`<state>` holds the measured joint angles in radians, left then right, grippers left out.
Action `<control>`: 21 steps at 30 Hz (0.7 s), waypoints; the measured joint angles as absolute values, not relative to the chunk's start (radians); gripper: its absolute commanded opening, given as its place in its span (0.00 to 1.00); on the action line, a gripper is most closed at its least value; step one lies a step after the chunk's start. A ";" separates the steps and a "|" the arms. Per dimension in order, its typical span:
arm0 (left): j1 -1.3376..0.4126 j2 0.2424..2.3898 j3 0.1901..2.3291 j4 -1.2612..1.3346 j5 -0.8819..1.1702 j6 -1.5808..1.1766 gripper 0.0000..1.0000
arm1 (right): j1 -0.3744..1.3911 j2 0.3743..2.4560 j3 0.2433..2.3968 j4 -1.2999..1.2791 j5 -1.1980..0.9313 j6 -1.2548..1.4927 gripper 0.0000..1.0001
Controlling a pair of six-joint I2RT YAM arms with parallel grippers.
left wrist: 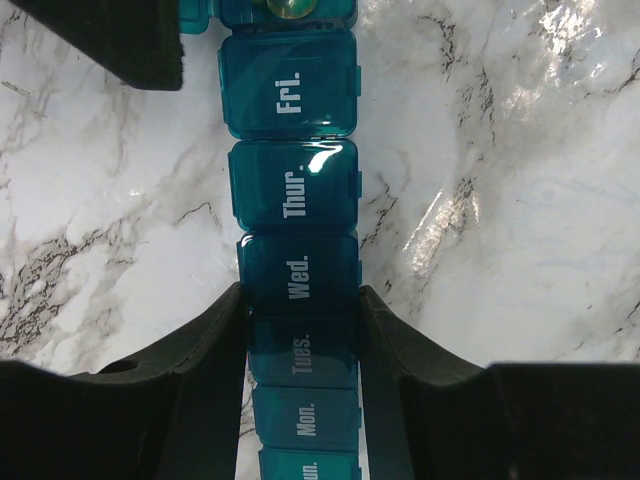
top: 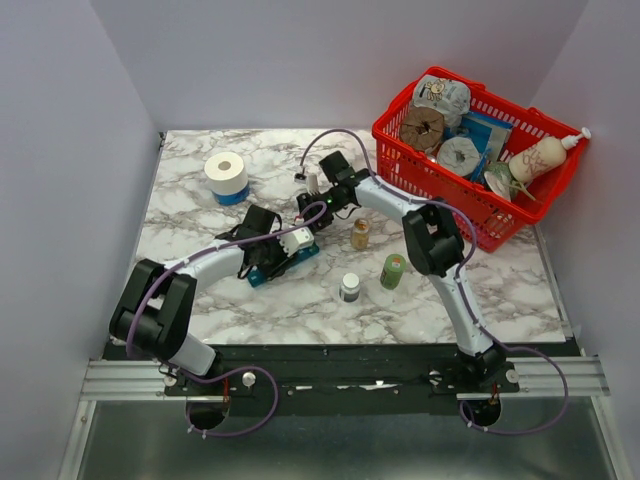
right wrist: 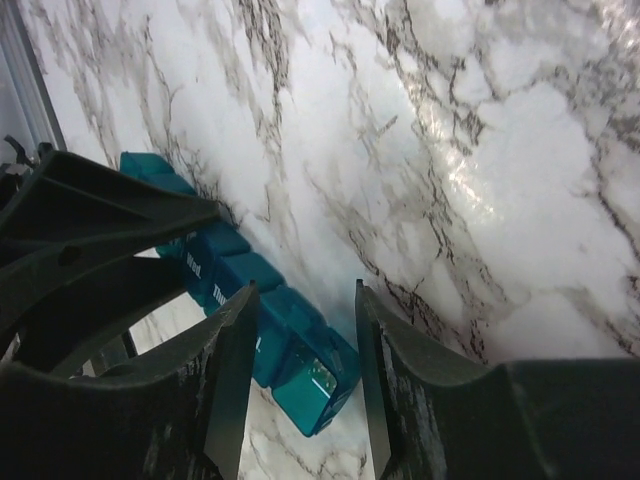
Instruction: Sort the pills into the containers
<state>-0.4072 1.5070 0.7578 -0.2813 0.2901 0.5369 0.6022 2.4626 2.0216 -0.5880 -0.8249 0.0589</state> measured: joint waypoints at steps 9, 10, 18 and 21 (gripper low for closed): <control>-0.407 1.515 0.764 -0.279 0.289 0.532 0.00 | 0.602 2.383 1.960 -0.588 -0.837 0.052 0.51; -0.407 1.515 0.765 -0.279 0.289 0.531 0.00 | 0.602 2.374 1.960 -0.588 -0.841 0.052 0.51; -0.407 1.522 0.771 -0.279 0.289 0.529 0.00 | 0.602 2.327 1.936 -0.576 -0.856 0.052 0.51; -0.407 1.523 0.772 -0.279 0.289 0.529 0.00 | 0.602 2.327 1.921 -0.577 -0.855 0.052 0.50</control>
<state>-0.4072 1.5227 0.7723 -0.2794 0.2893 0.5285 0.6022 2.3272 1.9209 -0.5770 -0.8555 0.0521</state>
